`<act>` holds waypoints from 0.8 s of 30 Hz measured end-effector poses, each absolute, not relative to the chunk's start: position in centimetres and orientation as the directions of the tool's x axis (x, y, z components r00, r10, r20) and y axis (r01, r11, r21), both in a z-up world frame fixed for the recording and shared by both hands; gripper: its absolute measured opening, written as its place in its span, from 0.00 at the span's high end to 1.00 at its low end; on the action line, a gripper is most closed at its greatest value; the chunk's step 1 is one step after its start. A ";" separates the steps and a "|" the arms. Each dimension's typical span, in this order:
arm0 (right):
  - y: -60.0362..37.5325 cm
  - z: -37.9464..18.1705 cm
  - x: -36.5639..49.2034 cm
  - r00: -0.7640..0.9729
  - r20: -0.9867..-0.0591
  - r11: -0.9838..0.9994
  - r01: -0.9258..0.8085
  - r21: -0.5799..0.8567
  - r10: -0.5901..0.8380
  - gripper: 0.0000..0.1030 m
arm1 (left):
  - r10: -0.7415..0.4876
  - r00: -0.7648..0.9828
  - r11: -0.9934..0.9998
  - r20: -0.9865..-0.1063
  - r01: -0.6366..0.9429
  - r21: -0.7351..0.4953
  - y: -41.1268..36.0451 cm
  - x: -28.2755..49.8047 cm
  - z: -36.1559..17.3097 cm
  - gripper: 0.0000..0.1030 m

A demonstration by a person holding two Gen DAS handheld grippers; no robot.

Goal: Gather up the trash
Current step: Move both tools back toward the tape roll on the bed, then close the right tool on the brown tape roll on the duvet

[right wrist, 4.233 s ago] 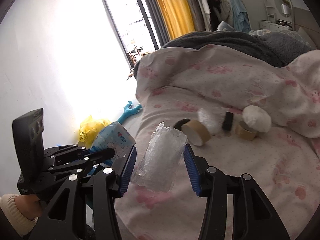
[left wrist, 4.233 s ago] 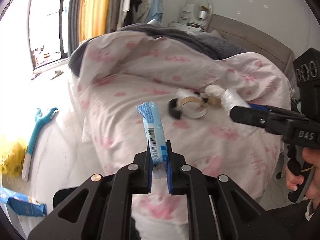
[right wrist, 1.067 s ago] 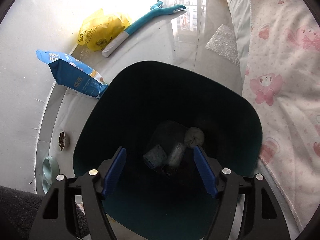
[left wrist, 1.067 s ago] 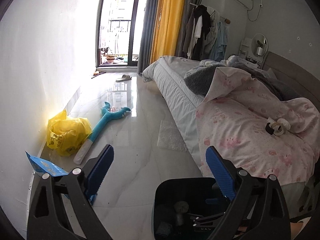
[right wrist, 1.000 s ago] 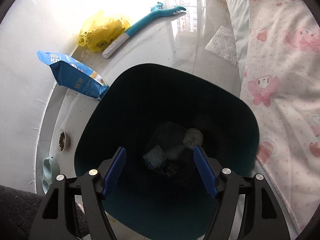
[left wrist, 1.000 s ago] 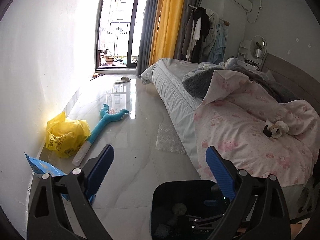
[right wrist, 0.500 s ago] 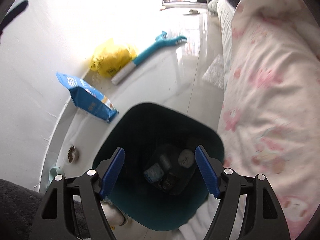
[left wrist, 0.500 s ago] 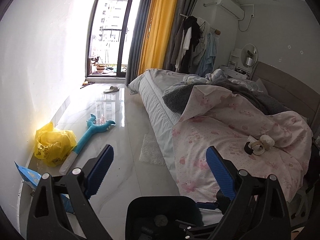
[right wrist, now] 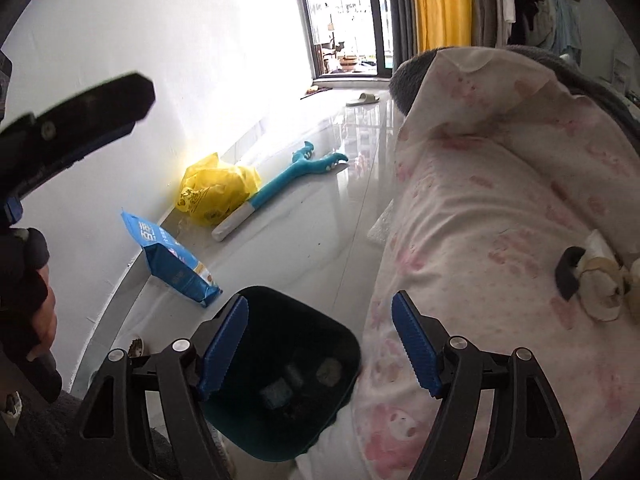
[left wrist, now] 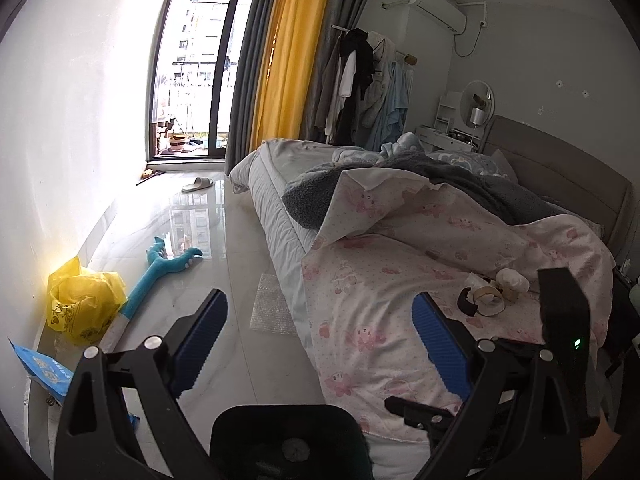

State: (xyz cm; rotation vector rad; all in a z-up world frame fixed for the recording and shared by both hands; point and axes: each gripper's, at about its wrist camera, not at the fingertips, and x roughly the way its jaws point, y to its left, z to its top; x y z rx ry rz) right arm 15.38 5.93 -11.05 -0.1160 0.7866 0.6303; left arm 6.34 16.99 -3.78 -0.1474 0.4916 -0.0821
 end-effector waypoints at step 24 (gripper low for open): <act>-9.6 -8.3 20.2 0.647 -0.585 0.843 -0.524 0.125 0.489 0.26 | -0.226 0.828 0.973 -0.513 0.166 -0.160 7.9 13.1 -5.4 0.08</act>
